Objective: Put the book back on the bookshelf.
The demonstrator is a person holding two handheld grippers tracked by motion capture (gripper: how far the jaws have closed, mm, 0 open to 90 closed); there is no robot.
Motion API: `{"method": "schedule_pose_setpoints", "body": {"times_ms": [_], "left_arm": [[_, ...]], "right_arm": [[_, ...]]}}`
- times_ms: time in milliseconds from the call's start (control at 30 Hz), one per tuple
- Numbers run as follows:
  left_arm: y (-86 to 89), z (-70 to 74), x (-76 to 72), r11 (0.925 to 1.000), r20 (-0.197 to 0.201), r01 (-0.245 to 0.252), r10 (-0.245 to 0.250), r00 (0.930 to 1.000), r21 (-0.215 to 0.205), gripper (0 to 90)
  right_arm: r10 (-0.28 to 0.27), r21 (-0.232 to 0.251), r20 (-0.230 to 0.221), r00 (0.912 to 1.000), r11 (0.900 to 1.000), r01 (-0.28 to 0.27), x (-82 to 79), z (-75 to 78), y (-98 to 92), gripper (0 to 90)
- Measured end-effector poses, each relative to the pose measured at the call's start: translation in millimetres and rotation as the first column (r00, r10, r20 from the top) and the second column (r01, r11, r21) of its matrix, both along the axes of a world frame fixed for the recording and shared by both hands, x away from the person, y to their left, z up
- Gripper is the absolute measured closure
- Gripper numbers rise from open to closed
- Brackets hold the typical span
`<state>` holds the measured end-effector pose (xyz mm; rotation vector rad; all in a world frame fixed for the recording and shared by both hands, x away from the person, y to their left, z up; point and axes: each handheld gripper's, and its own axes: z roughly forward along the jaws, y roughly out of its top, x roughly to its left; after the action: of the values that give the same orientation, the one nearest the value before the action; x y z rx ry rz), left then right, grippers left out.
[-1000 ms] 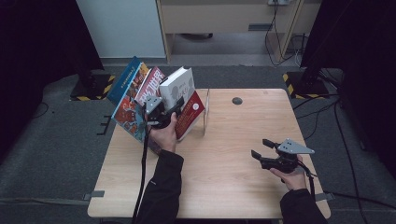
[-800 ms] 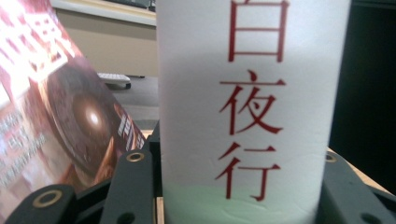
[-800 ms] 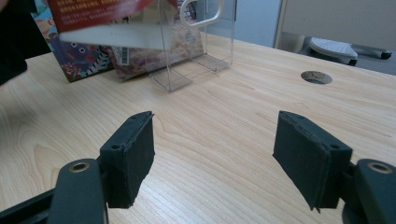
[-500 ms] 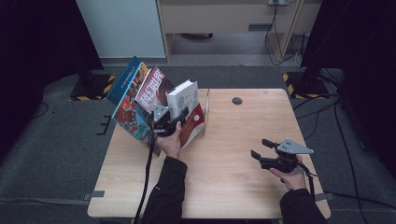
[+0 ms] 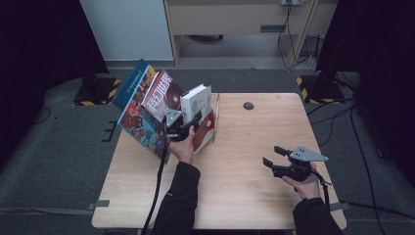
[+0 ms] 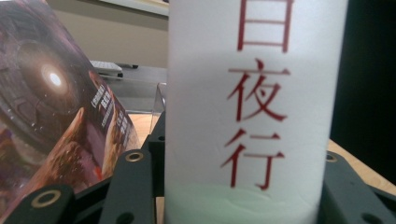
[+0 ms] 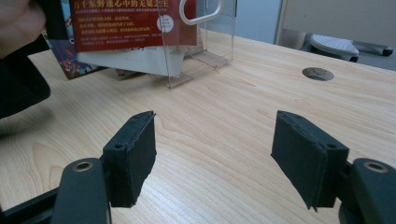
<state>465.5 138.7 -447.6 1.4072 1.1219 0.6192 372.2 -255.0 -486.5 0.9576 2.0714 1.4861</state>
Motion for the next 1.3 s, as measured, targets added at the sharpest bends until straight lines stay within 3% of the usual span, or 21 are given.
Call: {"method": "schedule_pose_setpoints", "body": {"times_ms": [233,400,600,933,1100,1233,1300], "left_arm": [[8.4,-0.7,-10.6,0.998,-0.022,0.044,-0.043,0.9988,0.045,52.5],[23.2,-3.5,-26.3,0.9933,-0.069,0.092,-0.087,0.9938,0.07,51.9],[28.3,-6.7,-33.2,0.9885,-0.077,0.117,-0.11,0.9909,0.095,51.4],[25.4,-1.9,-42.3,0.9784,-0.044,0.115,-0.109,0.9931,0.172,50.8],[25.7,3.4,-44.2,0.9794,-0.016,0.108,-0.107,0.9942,0.171,50.1],[20.6,9.1,-44.8,0.972,0.008,0.11,-0.114,0.9934,0.207,49.6],[18.2,10.7,-44.3,0.9736,0.017,0.109,-0.115,0.9933,0.201,49.4]], "right_arm": [[-0.001,-0.007,-0.001,1.0,1.0,0.001,-0.1,-0.1,0.5,30.1],[-0.003,-0.014,0.0,1.0,1.0,0.003,-0.9,0.2,1.0,30.0],[-0.006,-0.021,-0.002,1.0,1.0,0.006,-0.4,-0.3,1.6,29.9],[-0.007,-0.02,-0.002,1.0,1.0,0.007,-0.5,-0.2,1.6,29.7],[-0.007,-0.02,-0.002,1.0,1.0,0.007,-0.5,-0.2,1.6,29.5],[-0.008,-0.02,-0.004,1.0,1.0,0.008,-0.3,-0.3,1.5,29.3],[-0.007,-0.022,-0.005,1.0,1.0,0.007,0.1,-0.7,1.8,29.2]]}}
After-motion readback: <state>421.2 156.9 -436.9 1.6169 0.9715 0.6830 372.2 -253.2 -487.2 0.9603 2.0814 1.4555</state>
